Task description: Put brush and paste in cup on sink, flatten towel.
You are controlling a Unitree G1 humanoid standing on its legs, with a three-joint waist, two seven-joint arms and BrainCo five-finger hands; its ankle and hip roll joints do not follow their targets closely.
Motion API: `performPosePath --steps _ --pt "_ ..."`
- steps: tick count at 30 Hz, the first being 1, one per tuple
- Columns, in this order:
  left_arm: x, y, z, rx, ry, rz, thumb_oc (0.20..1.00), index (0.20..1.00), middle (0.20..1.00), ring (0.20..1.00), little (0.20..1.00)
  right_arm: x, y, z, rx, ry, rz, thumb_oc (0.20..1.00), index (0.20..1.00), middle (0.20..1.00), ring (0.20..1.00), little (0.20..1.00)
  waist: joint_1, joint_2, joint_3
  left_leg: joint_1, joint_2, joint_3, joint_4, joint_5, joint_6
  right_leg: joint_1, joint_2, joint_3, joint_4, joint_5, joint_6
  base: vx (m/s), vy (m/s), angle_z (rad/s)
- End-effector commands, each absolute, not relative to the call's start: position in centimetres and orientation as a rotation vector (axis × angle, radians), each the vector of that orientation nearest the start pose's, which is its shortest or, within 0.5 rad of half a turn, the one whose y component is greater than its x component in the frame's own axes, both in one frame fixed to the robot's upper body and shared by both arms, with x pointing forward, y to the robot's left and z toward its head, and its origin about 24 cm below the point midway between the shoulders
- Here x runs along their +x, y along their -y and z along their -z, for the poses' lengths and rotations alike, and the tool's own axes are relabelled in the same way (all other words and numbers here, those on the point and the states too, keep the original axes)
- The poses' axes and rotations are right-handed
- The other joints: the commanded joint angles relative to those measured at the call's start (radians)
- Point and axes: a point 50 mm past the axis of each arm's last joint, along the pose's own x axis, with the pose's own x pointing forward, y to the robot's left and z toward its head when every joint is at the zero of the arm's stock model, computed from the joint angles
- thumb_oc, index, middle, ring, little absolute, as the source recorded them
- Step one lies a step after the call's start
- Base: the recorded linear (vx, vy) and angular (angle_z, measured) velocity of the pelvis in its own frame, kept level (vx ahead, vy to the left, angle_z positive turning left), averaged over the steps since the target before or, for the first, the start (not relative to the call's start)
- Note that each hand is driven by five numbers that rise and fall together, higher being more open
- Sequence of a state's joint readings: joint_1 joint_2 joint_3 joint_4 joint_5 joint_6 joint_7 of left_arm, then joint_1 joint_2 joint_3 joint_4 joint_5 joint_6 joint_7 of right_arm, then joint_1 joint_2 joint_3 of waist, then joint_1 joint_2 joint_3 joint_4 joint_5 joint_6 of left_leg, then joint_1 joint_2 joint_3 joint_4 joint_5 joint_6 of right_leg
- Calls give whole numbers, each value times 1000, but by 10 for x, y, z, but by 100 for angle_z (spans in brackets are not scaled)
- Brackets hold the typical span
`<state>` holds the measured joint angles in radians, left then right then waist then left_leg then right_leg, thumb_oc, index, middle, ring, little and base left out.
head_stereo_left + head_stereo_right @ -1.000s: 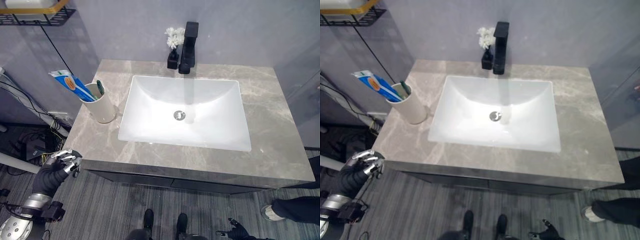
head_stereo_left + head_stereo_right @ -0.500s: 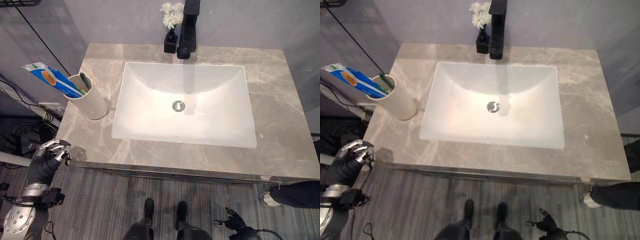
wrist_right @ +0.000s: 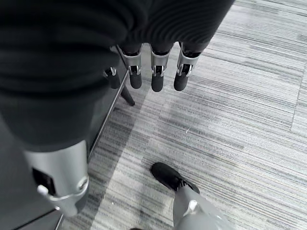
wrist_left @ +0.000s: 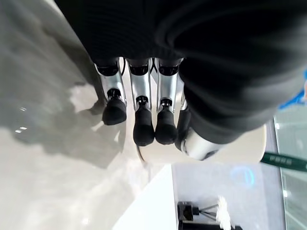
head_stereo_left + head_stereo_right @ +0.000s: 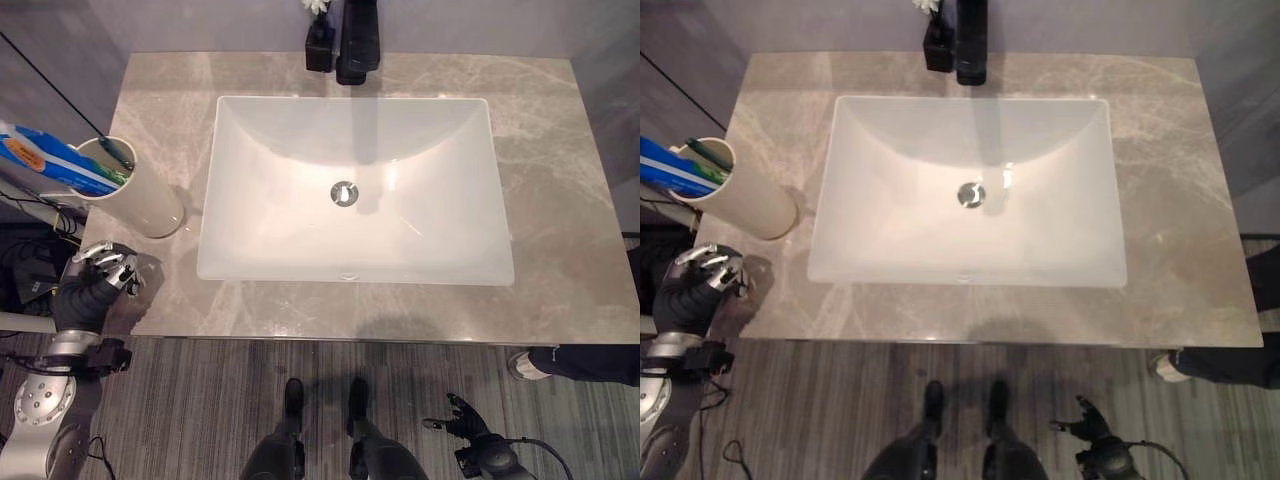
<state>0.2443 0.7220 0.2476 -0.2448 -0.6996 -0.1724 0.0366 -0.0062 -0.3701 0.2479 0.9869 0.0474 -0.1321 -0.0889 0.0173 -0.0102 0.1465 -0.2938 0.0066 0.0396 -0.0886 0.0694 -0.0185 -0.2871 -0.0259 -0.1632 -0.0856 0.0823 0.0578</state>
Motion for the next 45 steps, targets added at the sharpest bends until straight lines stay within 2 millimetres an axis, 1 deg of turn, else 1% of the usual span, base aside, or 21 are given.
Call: performPosePath --steps 1,8,12,21,26,31,33,35,36,38,39,43,45 --pt "204 -297 -151 120 341 -122 200 200 200 200 200 152 255 121 -451 -837 35 1000 1000 1000 1000 1000 -9 -32 -47 -15 51 -66 1 7 -40 -2 -83 57 -2 4 83 0 0 0" --pt "210 -299 -157 134 370 -149 200 200 200 200 200 155 253 119 -444 -820 33 1000 1000 1000 1000 1000 -17 -36 -47 -24 55 -66 1 8 -42 -16 -80 63 -2 6 83 0 -3 -2" --pt "215 -302 -165 152 405 -170 200 200 200 200 200 154 252 120 -444 -820 23 1000 1000 1000 1000 1000 -22 -40 -46 -29 58 -66 1 7 -45 -22 -78 64 -2 6 83 0 0 0" --pt "234 -312 -175 166 436 -231 200 200 200 200 200 154 250 119 -442 -816 6 1000 1000 1000 1000 1000 -38 -49 -52 -31 63 -64 1 6 -49 -29 -74 69 -2 8 83 0 -3 -1" --pt "246 -314 -184 174 466 -253 200 200 200 200 200 153 250 121 -440 -825 3 1000 1000 1000 1000 1000 -46 -52 -56 -31 65 -61 1 6 -52 -32 -72 72 -2 8 84 0 0 0" --pt "255 -316 -186 173 468 -281 200 200 200 200 200 154 248 120 -439 -821 -3 1000 1000 1000 1000 1000 -54 -56 -59 -35 68 -57 1 6 -53 -36 -70 74 -2 11 84 0 0 0" --pt "263 -318 -193 185 484 -301 200 200 200 200 200 154 247 120 -438 -820 -8 1000 1000 1000 1000 1000 -61 -59 -62 -37 69 -54 1 6 -54 -40 -70 75 -2 12 85 0 0 0" --pt "267 -320 -198 197 497 -318 200 200 200 200 200 156 246 120 -438 -814 -10 1000 1000 1000 1000 1000 -65 -59 -62 -38 69 -53 1 5 -55 -43 -69 78 -2 13 85 -13 -6 -3" --pt "271 -320 -200 196 499 -323 200 200 200 200 200 156 246 120 -440 -816 -13 1000 1000 1000 1000 1000 -68 -60 -62 -40 70 -54 1 5 -55 -45 -69 79 -2 14 86 0 0 0" --pt "271 -320 -200 197 499 -322 200 200 200 200 200 156 246 120 -440 -816 -12 1000 1000 1000 1000 1000 -68 -60 -62 -40 70 -54 1 6 -55 -45 -69 79 -2 14 85 0 0 0" --pt "276 -320 -204 199 509 -331 200 200 200 200 200 156 246 120 -442 -814 -17 1000 1000 1000 1000 1000 -72 -63 -63 -42 71 -52 1 6 -56 -48 -67 79 -2 16 86 0 0 0" --pt "284 -317 -209 204 518 -340 200 200 200 200 200 157 244 120 -441 -810 -19 1000 1000 1000 1000 1000 -77 -64 -65 -43 72 -54 1 6 -57 -49 -65 81 -2 16 85 0 0 0" --pt "280 -315 -205 204 516 -329 200 200 200 200 200 155 244 122 -437 -826 -12 1000 1000 1000 1000 1000 -72 -64 -66 -37 72 -52 1 4 -57 -44 -65 78 -2 14 84 0 0 0"
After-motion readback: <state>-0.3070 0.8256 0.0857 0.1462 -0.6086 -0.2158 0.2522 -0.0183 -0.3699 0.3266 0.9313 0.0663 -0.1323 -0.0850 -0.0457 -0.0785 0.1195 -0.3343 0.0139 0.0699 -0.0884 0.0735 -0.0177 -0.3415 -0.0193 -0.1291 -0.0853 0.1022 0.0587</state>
